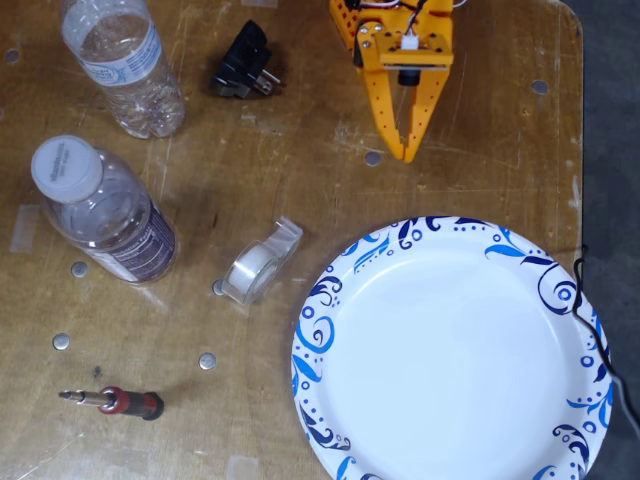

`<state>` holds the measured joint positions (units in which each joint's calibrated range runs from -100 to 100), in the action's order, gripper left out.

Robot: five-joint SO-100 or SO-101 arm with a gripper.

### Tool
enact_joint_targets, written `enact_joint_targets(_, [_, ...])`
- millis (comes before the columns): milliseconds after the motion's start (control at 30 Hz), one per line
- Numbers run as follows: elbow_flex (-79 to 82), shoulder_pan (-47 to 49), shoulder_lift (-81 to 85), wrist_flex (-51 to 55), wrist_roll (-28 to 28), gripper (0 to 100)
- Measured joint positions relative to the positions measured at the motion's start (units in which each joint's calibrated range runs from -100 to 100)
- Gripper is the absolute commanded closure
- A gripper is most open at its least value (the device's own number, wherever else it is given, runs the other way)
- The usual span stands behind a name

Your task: Move the bottles to the plate

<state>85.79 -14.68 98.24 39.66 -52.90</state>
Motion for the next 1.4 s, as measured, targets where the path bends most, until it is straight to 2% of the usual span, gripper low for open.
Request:
enact_joint_targets(300, [-1.17,-0.64,0.00,-0.43,0.00,98])
enact_joint_targets(567, [-2.43,-1.00,0.00,-13.02,0.00,99])
enact_joint_targets(733, [-5.04,-6.11,0.00,-16.60,0.89,99])
enact_joint_targets(900, [-10.61,-14.49,0.08,-17.53,8.08,98])
enact_joint_targets(1000, [-12.41,-20.97,0.08,-17.62,9.74,98])
enact_joint_targets(1167, [-13.58,-31.54,0.08,-17.79,9.85,98])
enact_joint_targets(1400, [-13.58,-37.28,0.08,-17.79,5.37,98])
